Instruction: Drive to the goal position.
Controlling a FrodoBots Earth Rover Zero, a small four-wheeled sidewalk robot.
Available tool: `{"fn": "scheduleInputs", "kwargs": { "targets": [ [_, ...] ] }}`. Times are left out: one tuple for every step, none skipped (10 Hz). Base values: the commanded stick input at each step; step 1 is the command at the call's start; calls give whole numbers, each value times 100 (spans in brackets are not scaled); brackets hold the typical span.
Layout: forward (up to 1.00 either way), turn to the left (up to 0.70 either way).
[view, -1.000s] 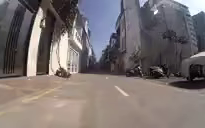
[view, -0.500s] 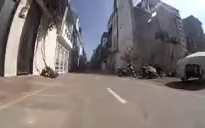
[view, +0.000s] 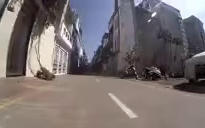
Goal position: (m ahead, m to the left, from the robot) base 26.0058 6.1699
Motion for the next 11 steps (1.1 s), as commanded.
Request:
{"fn": "scheduleInputs", "kwargs": {
  "targets": [
    [100,0],
    [100,0],
    [100,0],
    [100,0],
    [100,0],
    [100,0],
    [100,0],
    [100,0],
    [100,0],
    [100,0],
    [100,0]
  ]
}}
